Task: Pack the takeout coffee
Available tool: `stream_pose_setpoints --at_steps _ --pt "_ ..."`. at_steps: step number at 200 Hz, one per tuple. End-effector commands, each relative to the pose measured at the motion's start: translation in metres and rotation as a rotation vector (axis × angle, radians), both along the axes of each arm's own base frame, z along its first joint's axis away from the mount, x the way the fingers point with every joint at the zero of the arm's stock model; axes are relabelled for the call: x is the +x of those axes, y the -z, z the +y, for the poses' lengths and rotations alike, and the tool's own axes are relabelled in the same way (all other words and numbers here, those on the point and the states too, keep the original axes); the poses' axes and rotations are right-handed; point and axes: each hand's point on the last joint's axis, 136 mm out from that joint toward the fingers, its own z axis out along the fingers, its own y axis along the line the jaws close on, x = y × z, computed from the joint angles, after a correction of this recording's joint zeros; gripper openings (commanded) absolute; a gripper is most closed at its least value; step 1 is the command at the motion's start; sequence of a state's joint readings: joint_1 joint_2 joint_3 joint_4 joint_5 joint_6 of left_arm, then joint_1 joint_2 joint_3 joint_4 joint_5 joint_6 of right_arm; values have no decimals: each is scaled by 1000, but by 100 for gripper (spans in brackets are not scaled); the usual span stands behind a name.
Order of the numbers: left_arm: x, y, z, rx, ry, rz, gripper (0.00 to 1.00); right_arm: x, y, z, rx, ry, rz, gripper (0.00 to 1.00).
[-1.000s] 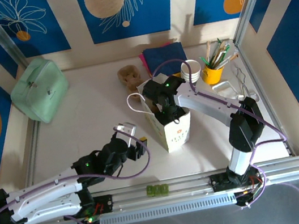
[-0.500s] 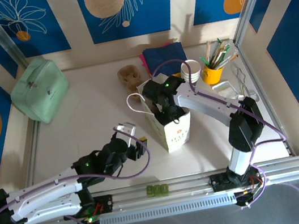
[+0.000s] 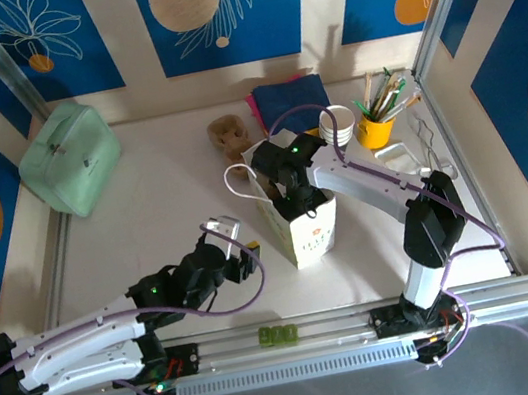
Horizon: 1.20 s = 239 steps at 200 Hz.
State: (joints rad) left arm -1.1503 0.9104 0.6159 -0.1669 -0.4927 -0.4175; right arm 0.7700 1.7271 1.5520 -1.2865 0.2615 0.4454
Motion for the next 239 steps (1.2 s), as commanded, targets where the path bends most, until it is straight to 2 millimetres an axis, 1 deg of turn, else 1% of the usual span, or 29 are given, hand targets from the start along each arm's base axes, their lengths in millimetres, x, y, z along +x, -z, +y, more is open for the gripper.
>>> stream_pose_setpoints --at_steps 1,28,77,117,180,239 --pt "2 -4 4 -5 -21 -7 72 0 0 -4 -30 1 19 58" --pt "2 -5 4 -2 -23 -11 72 -1 -7 -2 -25 -6 8 58" --pt "3 -6 6 2 -30 -13 72 -2 -27 1 -8 -19 -30 58" --pt "3 -7 6 1 -29 -16 72 -2 -36 -3 -24 -14 -52 58" --pt "3 -6 6 5 -28 -15 72 -3 -33 -13 -75 3 -51 58" --pt "2 -4 10 5 -36 -11 72 -6 -26 -7 -48 -2 -37 58"
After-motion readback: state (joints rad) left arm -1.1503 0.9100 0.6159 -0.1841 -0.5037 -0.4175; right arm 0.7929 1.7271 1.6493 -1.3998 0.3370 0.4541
